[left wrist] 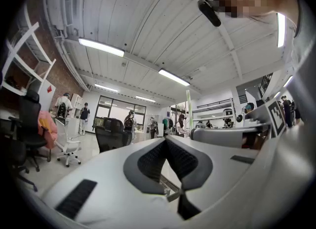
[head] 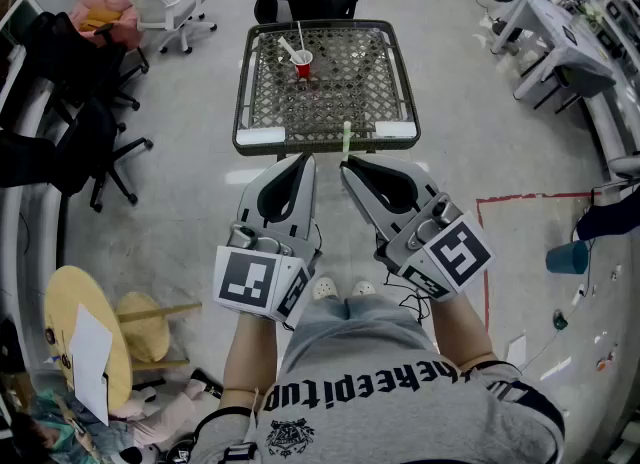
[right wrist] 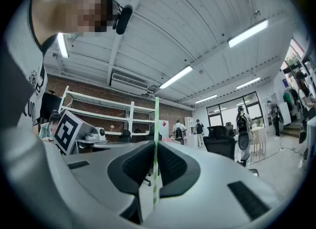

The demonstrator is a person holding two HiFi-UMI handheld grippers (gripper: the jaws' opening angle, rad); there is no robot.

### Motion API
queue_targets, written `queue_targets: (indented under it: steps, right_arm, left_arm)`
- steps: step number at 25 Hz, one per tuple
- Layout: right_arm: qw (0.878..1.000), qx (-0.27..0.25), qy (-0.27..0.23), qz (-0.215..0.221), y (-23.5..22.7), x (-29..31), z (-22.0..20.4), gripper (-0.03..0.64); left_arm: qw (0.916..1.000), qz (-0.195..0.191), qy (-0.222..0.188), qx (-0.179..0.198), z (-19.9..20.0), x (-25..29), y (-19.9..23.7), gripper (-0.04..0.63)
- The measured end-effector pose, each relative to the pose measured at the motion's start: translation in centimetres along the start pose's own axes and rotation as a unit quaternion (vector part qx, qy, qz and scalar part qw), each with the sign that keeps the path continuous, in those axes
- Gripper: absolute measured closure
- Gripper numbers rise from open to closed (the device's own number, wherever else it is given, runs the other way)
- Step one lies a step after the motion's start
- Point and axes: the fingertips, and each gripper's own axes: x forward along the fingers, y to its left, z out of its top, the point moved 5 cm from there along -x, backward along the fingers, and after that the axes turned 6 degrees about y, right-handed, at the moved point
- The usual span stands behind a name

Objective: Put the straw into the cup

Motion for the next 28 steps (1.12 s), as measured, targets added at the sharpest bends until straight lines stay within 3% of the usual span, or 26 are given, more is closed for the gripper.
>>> queue_targets:
  steps: [28]
  right_arm:
    - [0.999, 0.015, 0.005, -0.037, -0.3, 3.1, -1.2, 0.571]
  left_arm:
    - [0.9998, -0.018, -0.003, -0.004, -1.0, 0.8, 3.8, 0.568]
